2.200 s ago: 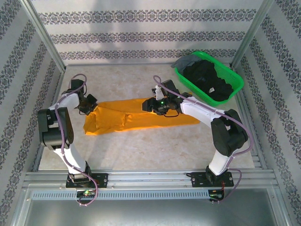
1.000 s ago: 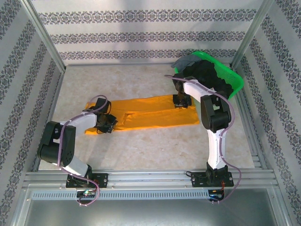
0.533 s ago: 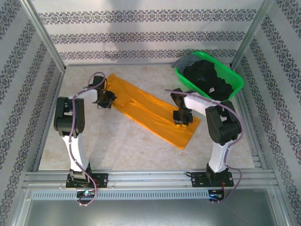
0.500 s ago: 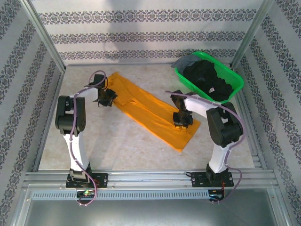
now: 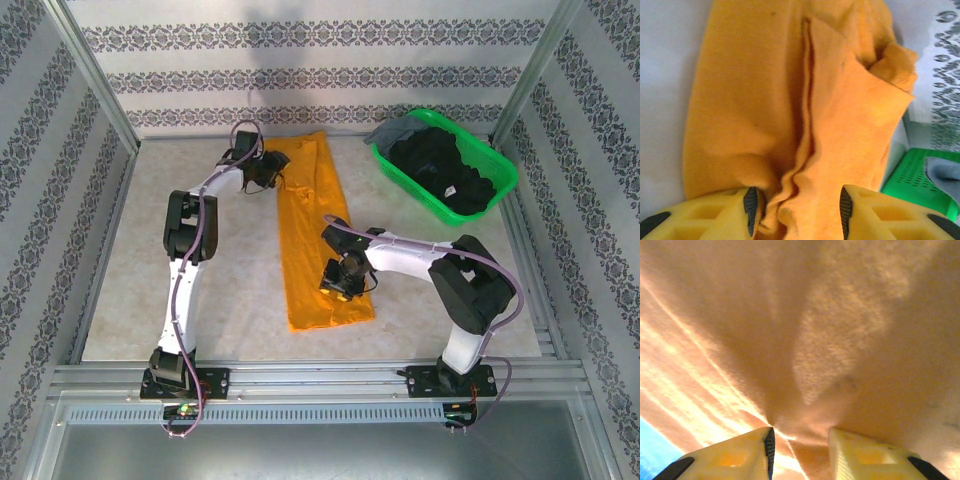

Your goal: Fold and stack the t-shirts

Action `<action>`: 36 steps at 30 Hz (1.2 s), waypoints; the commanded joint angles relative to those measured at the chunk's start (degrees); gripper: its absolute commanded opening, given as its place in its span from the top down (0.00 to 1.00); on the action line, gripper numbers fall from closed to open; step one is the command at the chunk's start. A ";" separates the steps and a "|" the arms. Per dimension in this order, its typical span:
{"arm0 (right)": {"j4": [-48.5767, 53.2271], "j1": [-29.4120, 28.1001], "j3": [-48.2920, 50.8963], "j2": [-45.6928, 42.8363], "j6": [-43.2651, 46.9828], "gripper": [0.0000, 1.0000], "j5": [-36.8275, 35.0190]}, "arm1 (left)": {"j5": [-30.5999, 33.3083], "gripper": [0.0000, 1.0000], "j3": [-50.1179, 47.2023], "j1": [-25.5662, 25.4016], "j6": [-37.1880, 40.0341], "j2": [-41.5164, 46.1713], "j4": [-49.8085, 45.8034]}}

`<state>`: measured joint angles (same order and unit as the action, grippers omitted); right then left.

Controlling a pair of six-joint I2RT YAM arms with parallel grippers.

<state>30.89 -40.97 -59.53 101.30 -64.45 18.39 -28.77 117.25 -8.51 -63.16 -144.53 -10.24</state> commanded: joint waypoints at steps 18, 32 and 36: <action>11.48 8.39 17.07 -21.52 14.56 0.53 -3.84 | -9.35 0.45 -56.67 -5.25 5.03 48.55 -11.11; 4.10 2.44 15.20 -11.28 11.88 0.73 -2.81 | -13.96 0.45 -80.46 -22.48 -3.23 61.07 -9.52; 4.00 1.35 15.65 -12.32 10.86 0.84 -3.15 | -11.55 0.48 -82.12 -26.86 -9.55 57.78 0.38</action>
<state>41.74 -37.50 -44.99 88.07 -52.38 11.81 -41.78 35.70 -33.32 -65.45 -85.08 -19.77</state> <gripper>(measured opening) 0.167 0.525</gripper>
